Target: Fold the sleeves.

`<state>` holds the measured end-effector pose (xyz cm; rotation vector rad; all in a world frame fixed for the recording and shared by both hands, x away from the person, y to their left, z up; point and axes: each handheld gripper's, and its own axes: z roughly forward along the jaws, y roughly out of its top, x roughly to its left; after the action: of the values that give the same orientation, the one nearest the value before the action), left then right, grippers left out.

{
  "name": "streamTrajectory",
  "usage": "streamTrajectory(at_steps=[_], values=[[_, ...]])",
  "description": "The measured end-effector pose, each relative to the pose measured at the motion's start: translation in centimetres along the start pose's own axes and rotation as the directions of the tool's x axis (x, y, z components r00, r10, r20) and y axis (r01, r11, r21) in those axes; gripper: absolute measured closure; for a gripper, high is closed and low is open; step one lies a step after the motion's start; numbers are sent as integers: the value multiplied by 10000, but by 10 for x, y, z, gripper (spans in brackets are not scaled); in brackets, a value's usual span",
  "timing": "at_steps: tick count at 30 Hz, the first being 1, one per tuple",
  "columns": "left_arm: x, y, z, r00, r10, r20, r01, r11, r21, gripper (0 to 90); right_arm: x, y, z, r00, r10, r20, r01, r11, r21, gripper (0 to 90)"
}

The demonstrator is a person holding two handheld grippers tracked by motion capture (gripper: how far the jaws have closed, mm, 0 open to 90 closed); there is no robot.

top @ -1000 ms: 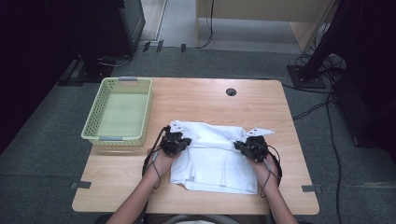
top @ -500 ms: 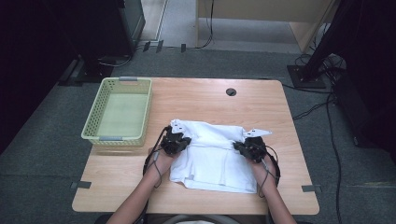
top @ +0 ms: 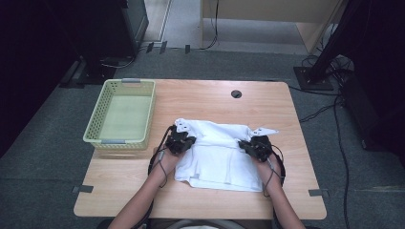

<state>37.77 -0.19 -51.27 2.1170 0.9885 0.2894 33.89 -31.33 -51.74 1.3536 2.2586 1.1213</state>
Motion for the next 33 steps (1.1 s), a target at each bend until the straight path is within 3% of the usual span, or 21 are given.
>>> streamTrajectory(at_steps=[7,12,18,21,25,30,33], values=[[7,10,9,9994,-335,-86,335,9994,45,886,-9,9,7,10000,29,78,-30,9999,108,866],[12,21,18,9991,-371,-201,374,9992,158,886,-14,19,13,9994,-101,325,91,9994,326,866],[18,33,26,9985,-467,-299,477,9983,347,885,-26,29,20,9992,123,376,-136,9993,344,865],[18,37,29,9987,-280,-417,301,9983,498,884,-29,34,23,9990,152,409,-171,9988,465,865],[24,42,33,9977,-554,-393,573,9971,497,884,-33,41,28,9988,36,497,-68,9980,633,865],[28,46,36,9965,-648,-523,674,9965,497,884,-40,46,34,9984,478,309,-495,9972,562,865],[31,48,38,9954,-715,-632,746,9961,477,885,-41,53,38,9985,359,420,-388,9967,709,865]])
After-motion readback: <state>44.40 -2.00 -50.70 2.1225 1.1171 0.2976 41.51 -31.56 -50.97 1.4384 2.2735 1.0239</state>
